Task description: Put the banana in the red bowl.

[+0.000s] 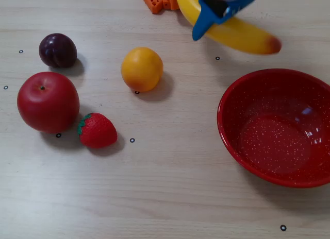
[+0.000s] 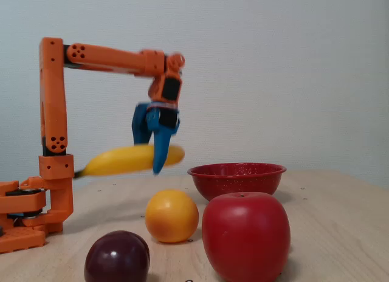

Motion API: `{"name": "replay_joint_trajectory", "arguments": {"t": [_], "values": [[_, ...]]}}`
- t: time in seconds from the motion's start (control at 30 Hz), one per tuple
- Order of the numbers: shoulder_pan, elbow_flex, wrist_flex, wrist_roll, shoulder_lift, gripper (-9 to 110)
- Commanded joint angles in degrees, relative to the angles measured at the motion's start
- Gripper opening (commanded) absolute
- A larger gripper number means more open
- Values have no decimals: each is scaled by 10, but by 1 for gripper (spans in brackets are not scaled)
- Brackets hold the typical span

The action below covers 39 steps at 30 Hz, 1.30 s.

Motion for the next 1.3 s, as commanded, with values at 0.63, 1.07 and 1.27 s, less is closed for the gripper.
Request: {"name": "replay_joint_trajectory", "arguments": {"t": [0.63, 1.07, 1.27], "values": [[25, -396, -25, 231, -32, 0], [33, -585, -163, 599, -291, 0], [25, -583, -146, 709, -342, 0]]}}
